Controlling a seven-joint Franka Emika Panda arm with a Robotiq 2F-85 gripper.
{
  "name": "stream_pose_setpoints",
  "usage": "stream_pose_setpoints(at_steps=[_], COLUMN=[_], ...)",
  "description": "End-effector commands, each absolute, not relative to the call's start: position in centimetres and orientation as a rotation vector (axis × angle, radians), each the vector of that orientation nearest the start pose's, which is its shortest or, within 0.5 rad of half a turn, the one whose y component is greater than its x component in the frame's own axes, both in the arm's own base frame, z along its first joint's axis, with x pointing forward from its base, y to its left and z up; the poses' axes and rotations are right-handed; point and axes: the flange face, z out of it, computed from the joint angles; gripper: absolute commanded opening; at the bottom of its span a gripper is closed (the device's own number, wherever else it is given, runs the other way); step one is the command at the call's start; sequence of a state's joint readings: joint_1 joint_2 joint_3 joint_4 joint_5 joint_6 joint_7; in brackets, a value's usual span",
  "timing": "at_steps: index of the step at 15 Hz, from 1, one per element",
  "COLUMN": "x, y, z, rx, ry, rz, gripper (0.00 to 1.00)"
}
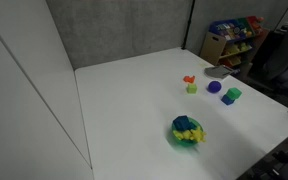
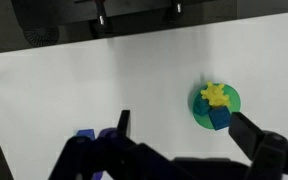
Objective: Put the green block in the green bowl
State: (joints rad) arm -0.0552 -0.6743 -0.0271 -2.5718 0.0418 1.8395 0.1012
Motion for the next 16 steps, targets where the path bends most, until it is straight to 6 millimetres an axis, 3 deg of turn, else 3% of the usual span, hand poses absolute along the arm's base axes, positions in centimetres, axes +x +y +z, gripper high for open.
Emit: stream_pose_setpoints(at_steps=[1,4,7,12,16], x=[33.8,34.1,36.0,40.5,44.4], y=[-2.5,-2.4,-1.6,0.1,-0.4], z=[47.5,47.4,47.0,45.0,42.7], rx=[-3.070,-3.077,-3.096,-3.119,-3.140], ry=[0.291,0.307,0.352,0.440,0.430], rz=[0.092,0.091,0.038,-0.063,-0.088], gripper=[1.00,1.00,1.00,1.00,1.00])
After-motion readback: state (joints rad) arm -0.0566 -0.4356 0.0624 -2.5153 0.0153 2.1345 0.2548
